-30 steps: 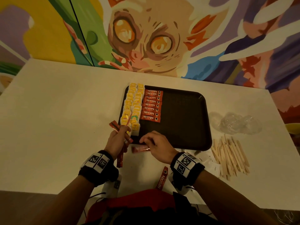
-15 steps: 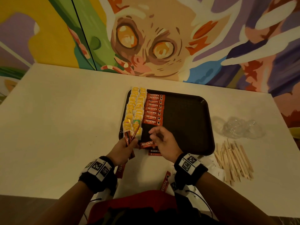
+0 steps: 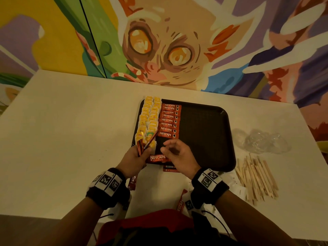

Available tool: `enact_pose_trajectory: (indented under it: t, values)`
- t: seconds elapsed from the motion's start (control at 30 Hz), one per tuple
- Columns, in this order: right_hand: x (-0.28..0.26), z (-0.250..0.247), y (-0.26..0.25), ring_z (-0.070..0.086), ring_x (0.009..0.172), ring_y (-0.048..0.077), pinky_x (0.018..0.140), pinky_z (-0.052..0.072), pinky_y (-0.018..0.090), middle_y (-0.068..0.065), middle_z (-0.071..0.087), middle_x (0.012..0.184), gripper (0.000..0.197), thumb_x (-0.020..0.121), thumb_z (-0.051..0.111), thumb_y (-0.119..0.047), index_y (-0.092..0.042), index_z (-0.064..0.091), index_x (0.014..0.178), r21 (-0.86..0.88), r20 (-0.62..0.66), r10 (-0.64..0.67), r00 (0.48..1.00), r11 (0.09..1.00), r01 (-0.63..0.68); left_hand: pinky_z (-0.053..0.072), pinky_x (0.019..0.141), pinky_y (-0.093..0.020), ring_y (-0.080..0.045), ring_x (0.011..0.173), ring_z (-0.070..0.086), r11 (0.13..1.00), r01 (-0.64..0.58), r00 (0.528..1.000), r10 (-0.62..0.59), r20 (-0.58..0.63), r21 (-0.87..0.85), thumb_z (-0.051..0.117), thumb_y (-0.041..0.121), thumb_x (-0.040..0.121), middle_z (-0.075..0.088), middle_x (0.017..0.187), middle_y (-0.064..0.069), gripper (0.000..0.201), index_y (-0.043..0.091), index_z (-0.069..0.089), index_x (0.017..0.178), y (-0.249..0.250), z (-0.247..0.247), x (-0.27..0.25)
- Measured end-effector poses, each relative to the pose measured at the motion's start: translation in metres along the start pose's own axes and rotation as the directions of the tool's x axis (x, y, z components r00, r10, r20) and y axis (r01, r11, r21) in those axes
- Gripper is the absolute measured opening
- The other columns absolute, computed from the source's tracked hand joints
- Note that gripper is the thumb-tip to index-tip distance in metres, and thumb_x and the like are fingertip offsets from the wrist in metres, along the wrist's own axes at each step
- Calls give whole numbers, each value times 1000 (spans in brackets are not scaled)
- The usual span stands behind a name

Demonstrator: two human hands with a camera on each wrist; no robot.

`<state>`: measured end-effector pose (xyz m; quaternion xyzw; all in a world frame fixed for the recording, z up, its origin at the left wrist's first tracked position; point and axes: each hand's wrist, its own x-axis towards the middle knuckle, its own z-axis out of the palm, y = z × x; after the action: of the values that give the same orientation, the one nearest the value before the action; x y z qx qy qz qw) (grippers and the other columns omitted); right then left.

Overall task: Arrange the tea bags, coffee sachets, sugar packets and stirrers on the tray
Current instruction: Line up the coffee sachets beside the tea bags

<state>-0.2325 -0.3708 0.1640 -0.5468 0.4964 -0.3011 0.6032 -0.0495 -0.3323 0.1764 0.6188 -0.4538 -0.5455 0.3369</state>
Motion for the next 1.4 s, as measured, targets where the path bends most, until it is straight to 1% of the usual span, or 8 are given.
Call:
enact_pose_trajectory:
  t: [0.13, 0.37, 0.6, 0.77, 0.9, 1.03, 1.17, 1.4]
  values:
    - [-1, -2, 6, 69, 92, 11, 80, 57, 29, 4, 70, 93, 17, 87, 73, -16, -19, 66, 102, -37, -34, 23, 999, 999, -24, 48, 57, -21, -16, 68, 58, 999, -5, 998, 3, -69, -41, 47, 27, 99, 65, 85, -10, 12, 32, 57, 95, 0, 0, 2]
    - [4, -3, 8, 67, 96, 20, 88, 57, 44, 2, 69, 93, 14, 81, 78, -17, -22, 66, 89, 26, -204, 24, 979, 999, -19, 49, 55, -17, -12, 63, 55, 998, -14, 999, 12, 30, 59, 46, 31, 100, 63, 80, -5, 10, 31, 54, 94, -1, 4, -1]
    - [1, -1, 1, 70, 97, 22, 81, 60, 36, 15, 64, 113, 12, 88, 69, -11, -7, 66, 99, 264, -104, 171, 980, 954, -139, 50, 74, -17, -1, 85, 63, 991, -100, 995, 102, -16, 83, 48, 27, 99, 65, 97, 8, 14, 32, 56, 109, -8, 0, 8]
    - [2, -5, 3, 66, 87, 18, 78, 59, 32, 15, 63, 100, 9, 93, 60, -4, -6, 69, 96, 303, -51, 226, 973, 932, -201, 50, 77, -17, -2, 88, 64, 994, -94, 995, 96, -32, 59, 48, 28, 99, 66, 97, 13, 14, 33, 59, 106, -12, -4, 11]
    - [7, -6, 2, 65, 86, 18, 77, 60, 32, 13, 63, 97, 14, 94, 57, -1, -8, 69, 95, 320, -57, 242, 969, 923, -212, 46, 57, -10, 6, 62, 60, 997, -81, 995, 82, -64, 18, 47, 26, 99, 64, 86, 9, 13, 26, 59, 103, -10, 0, 11]
    - [15, -8, 6, 65, 85, 16, 79, 60, 34, 10, 64, 99, 14, 94, 58, -2, -11, 69, 95, 264, -142, 244, 959, 943, -202, 46, 58, -21, -8, 63, 55, 999, -38, 990, 33, -136, -37, 45, 33, 99, 65, 87, -3, 15, 27, 59, 101, -15, 0, 11]
    - [33, -18, 19, 66, 86, 16, 79, 60, 35, 10, 64, 104, 12, 93, 60, -3, -7, 66, 103, 241, -297, 345, 890, 929, -280, 45, 56, -13, -3, 64, 57, 996, 3, 986, -18, -167, -86, 45, 32, 100, 63, 90, 4, 22, 20, 56, 114, -17, -7, 10]
    - [62, -20, 33, 67, 74, 15, 76, 61, 32, 7, 65, 88, 13, 90, 66, -4, -5, 67, 103, 175, -455, 488, 745, 869, -463, 44, 50, -18, -10, 55, 48, 995, 11, 987, -27, -160, -96, 43, 30, 101, 57, 71, 2, 19, 18, 58, 103, -19, -13, 6]
